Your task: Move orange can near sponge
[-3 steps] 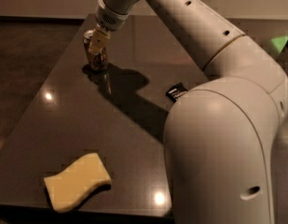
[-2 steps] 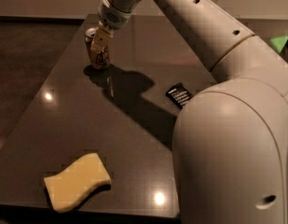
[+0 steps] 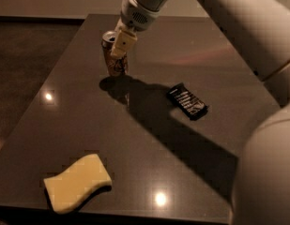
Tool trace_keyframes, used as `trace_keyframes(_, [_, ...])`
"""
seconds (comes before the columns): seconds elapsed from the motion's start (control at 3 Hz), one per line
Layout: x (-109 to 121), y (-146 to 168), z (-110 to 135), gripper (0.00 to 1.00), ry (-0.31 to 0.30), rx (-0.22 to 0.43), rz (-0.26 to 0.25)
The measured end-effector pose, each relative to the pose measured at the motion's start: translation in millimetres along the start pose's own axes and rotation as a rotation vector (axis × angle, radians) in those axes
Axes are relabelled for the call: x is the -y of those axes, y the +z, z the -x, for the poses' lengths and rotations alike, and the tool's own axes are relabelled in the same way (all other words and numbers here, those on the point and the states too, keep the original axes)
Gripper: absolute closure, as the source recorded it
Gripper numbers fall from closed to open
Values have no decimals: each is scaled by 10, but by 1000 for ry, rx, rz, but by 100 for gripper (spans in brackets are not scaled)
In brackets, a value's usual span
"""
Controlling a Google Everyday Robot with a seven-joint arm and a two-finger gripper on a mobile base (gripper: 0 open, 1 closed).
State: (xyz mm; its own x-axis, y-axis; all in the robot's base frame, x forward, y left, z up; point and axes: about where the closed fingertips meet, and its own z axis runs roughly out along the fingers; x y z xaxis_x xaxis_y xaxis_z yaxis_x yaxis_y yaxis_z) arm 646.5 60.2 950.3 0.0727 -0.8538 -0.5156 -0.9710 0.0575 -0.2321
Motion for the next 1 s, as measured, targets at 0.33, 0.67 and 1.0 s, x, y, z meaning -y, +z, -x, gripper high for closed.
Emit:
trace_keyframes(0.33, [-339, -202, -133, 100, -62, -12, 29])
trace_keyframes(0.67, [-699, -350, -198, 100, -129, -15, 67])
trace_keyframes(1.0, [-1196, -484, -243, 100, -227, 0, 146])
